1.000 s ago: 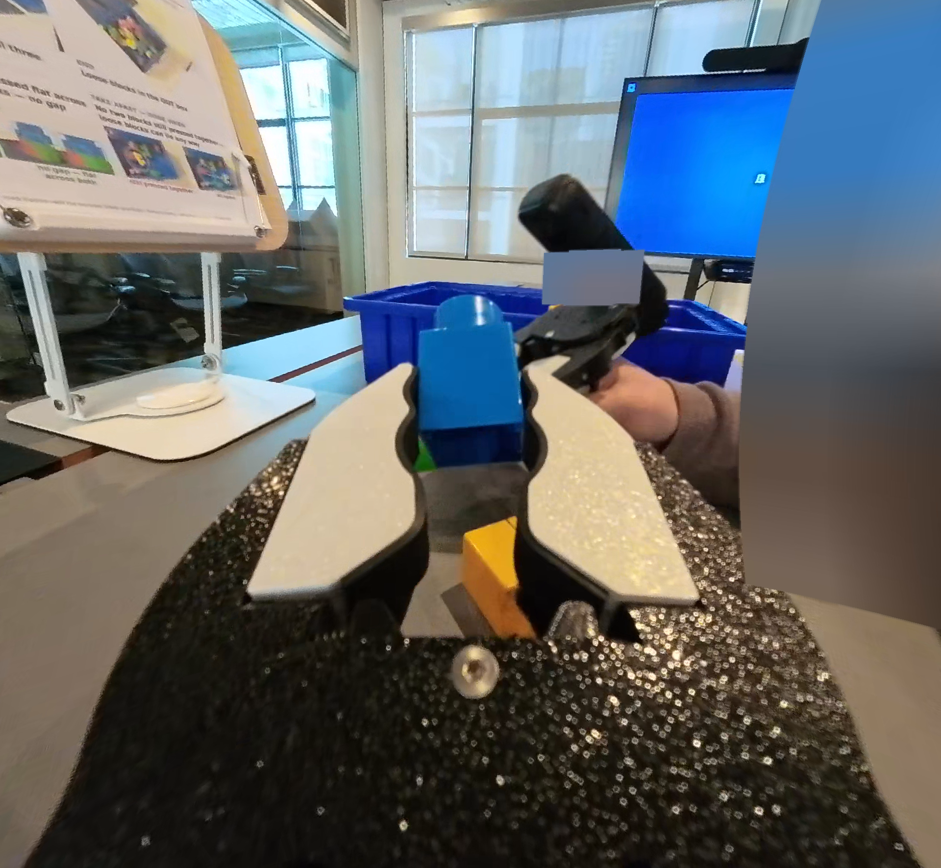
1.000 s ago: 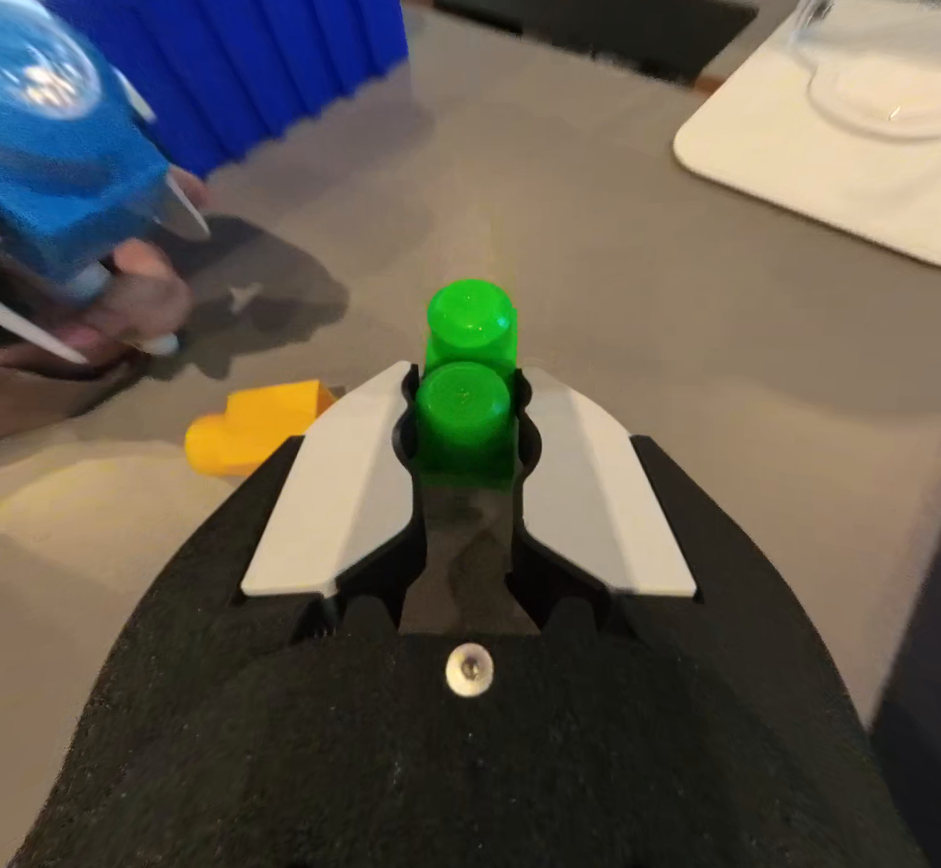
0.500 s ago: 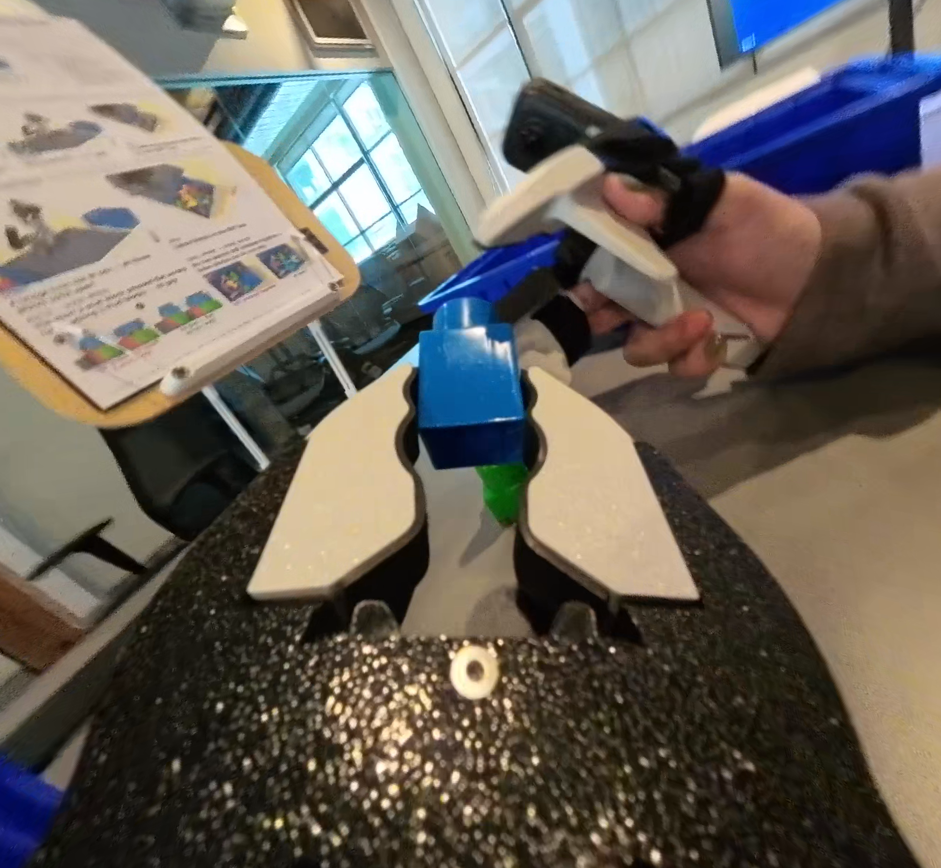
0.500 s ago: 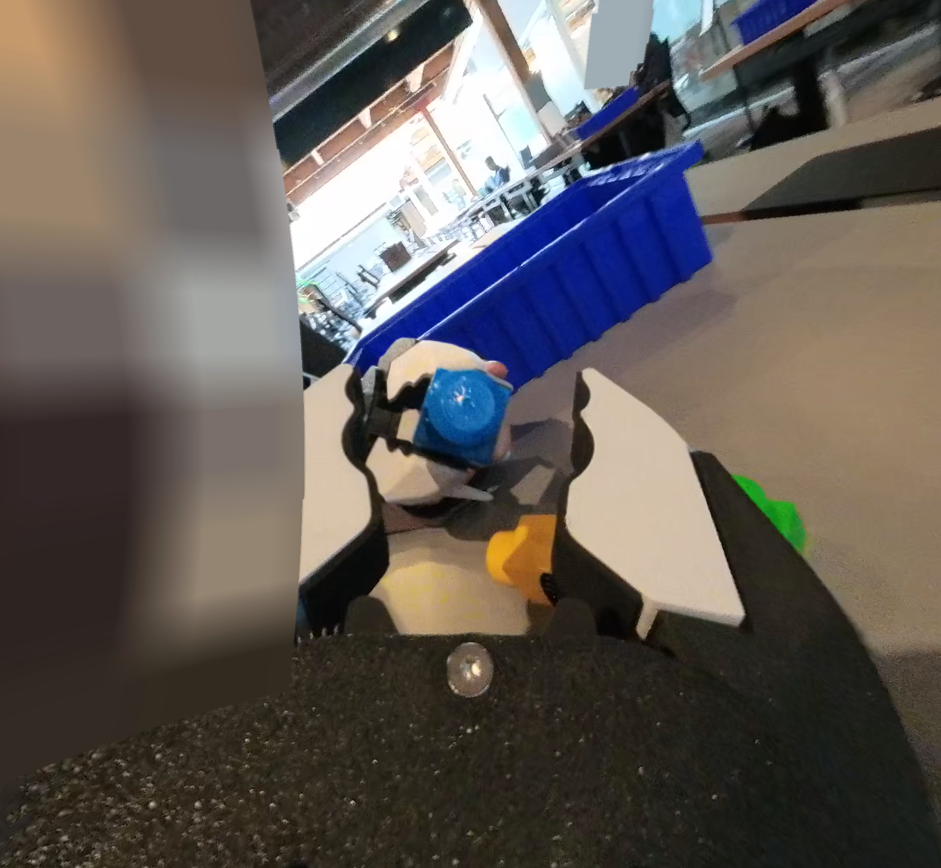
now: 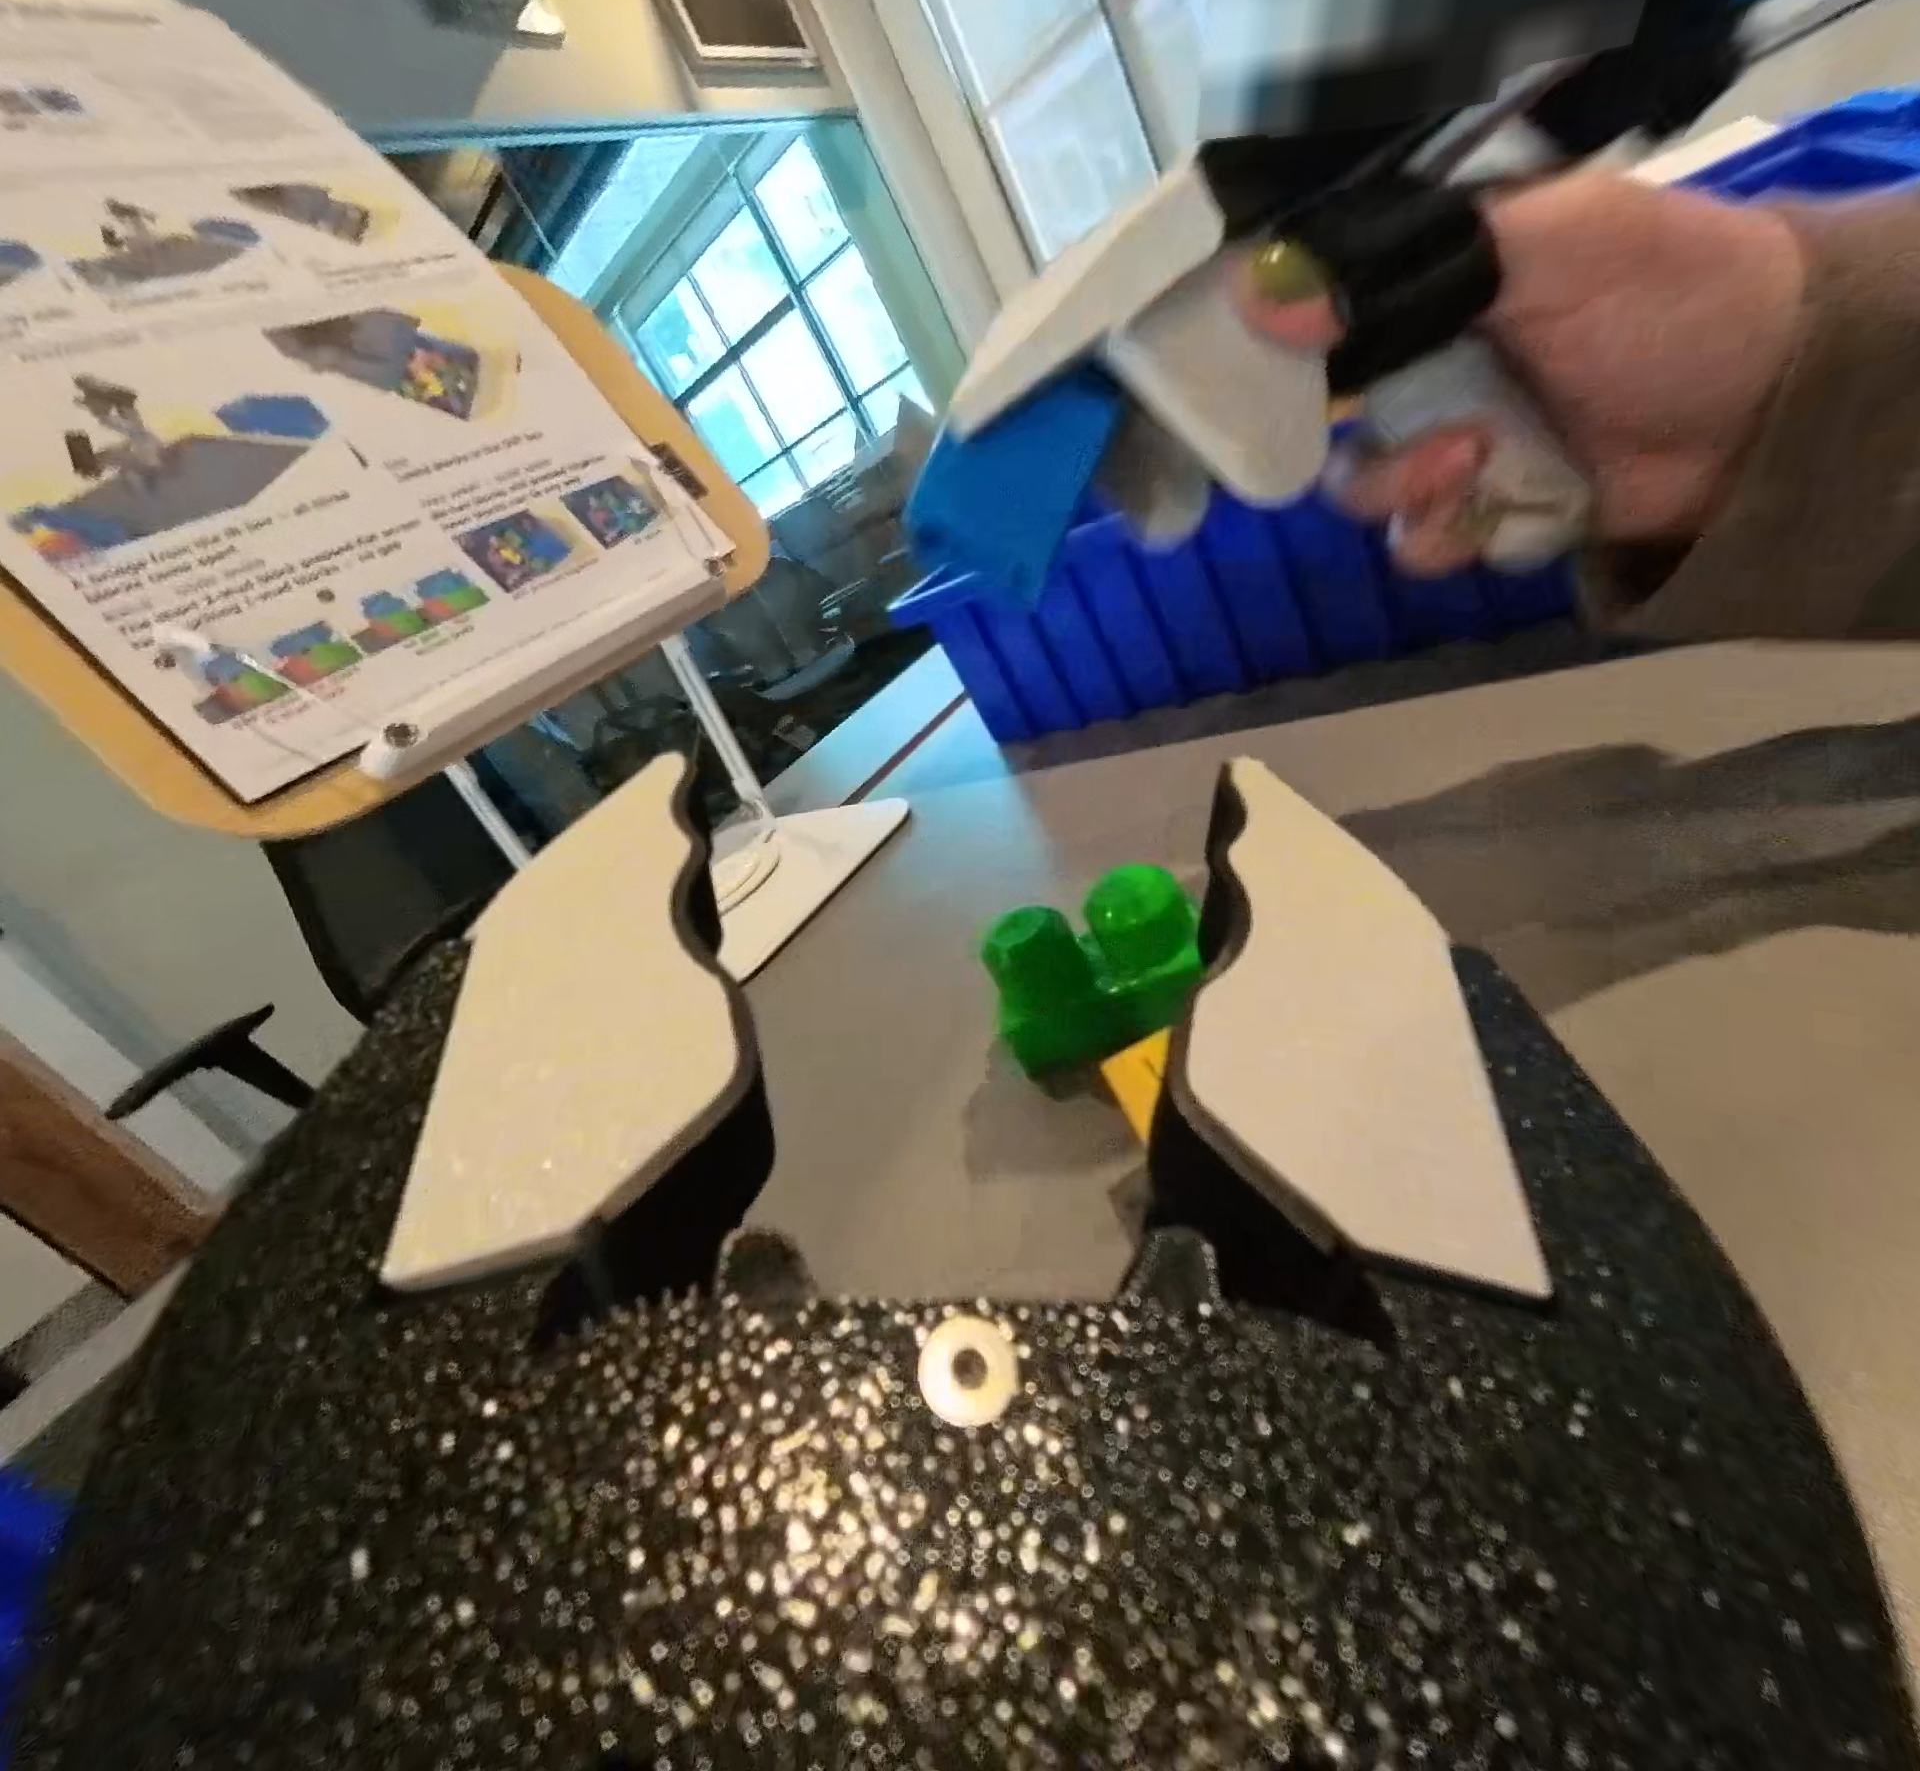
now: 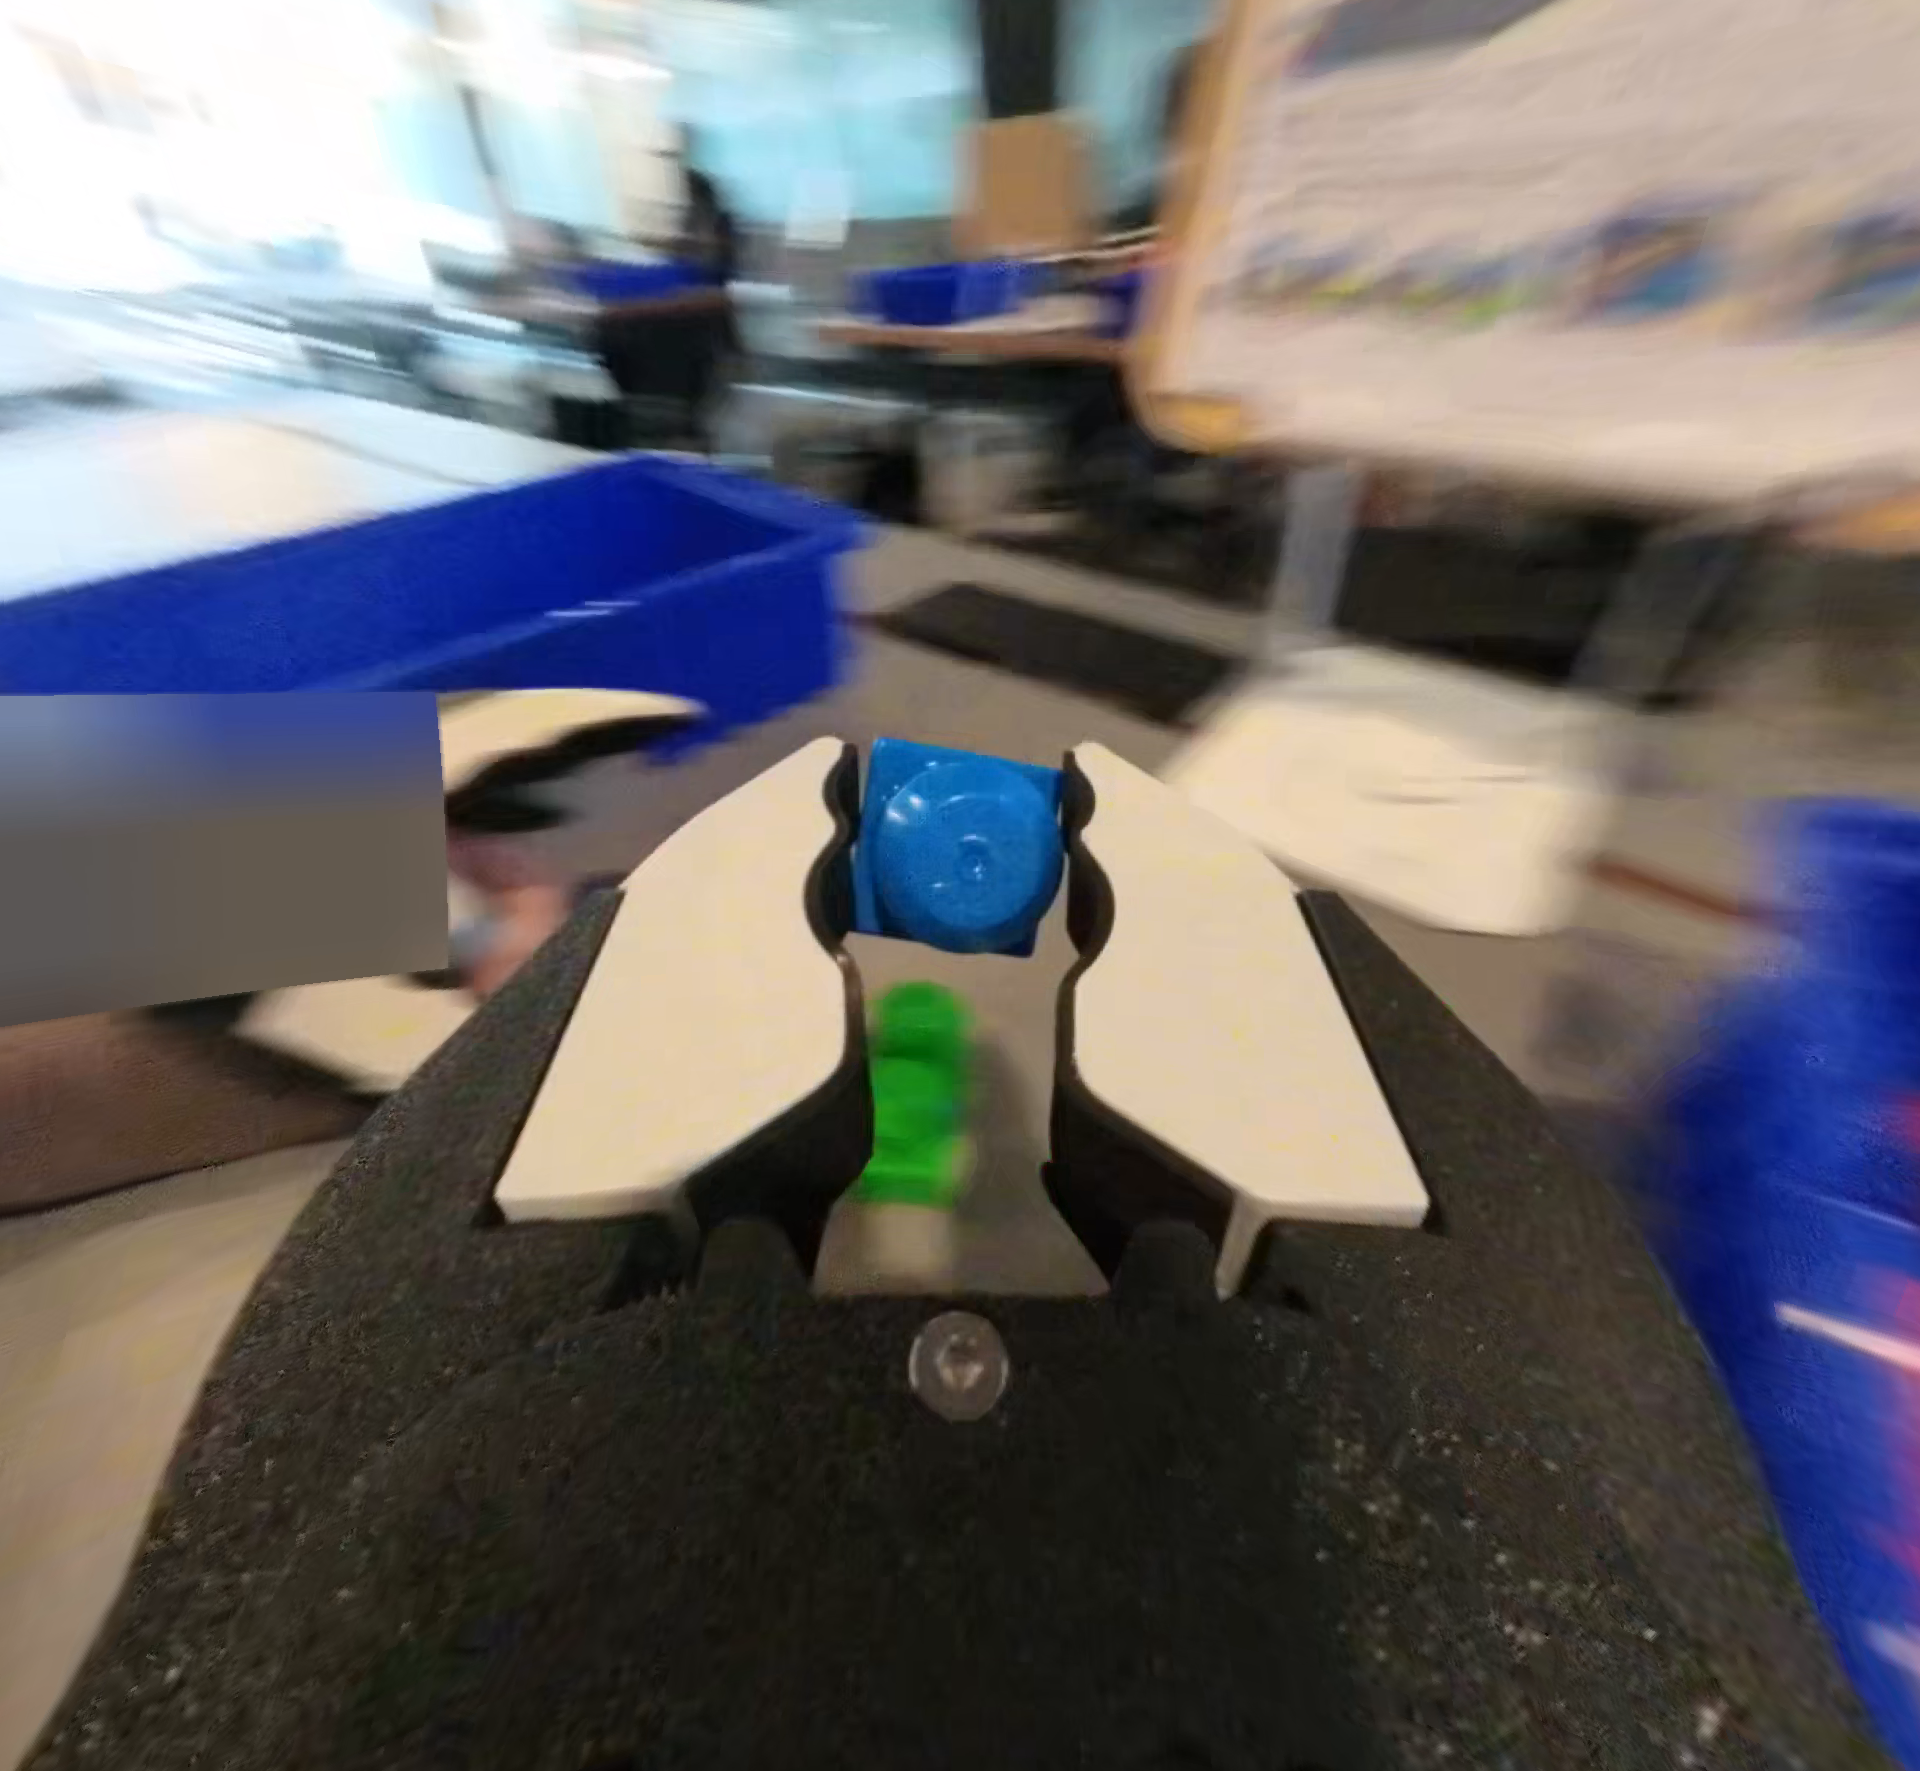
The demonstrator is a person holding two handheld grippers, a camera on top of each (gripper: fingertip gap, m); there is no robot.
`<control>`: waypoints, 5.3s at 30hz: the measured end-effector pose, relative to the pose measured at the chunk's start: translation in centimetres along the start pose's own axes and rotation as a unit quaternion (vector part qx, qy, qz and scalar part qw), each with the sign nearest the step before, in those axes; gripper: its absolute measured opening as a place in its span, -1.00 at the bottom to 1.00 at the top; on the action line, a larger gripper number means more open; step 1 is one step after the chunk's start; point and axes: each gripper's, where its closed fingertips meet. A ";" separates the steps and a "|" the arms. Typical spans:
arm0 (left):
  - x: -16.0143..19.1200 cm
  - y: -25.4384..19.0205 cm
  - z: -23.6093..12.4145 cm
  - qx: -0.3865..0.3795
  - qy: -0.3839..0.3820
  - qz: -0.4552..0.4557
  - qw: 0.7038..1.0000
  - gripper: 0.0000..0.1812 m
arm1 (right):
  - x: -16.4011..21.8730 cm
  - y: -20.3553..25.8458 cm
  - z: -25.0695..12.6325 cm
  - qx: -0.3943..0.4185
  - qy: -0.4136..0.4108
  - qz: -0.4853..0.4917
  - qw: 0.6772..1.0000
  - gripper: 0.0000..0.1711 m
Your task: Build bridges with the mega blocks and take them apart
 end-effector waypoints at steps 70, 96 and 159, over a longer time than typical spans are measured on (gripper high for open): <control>1.9 4.7 -2.1 -0.081 -0.036 -0.168 0.982 -0.31 | 2.6 -20.0 -13.4 0.523 0.230 -0.170 0.803 -0.61; 2.0 4.8 -2.2 -0.087 -0.038 -0.172 0.981 -0.33 | 13.9 10.5 0.6 -0.223 0.269 -0.147 0.925 0.10; 0.1 3.8 -2.5 -0.075 -0.070 -0.124 0.987 -0.44 | 3.2 0.6 -1.1 0.054 -0.184 -0.036 0.981 -0.40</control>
Point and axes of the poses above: each gripper's, where its closed fingertips meet, z out along the fingers, x out of its underside, y = z × x across the jaws, and after that the axes turned 14 degrees about x, right-handed
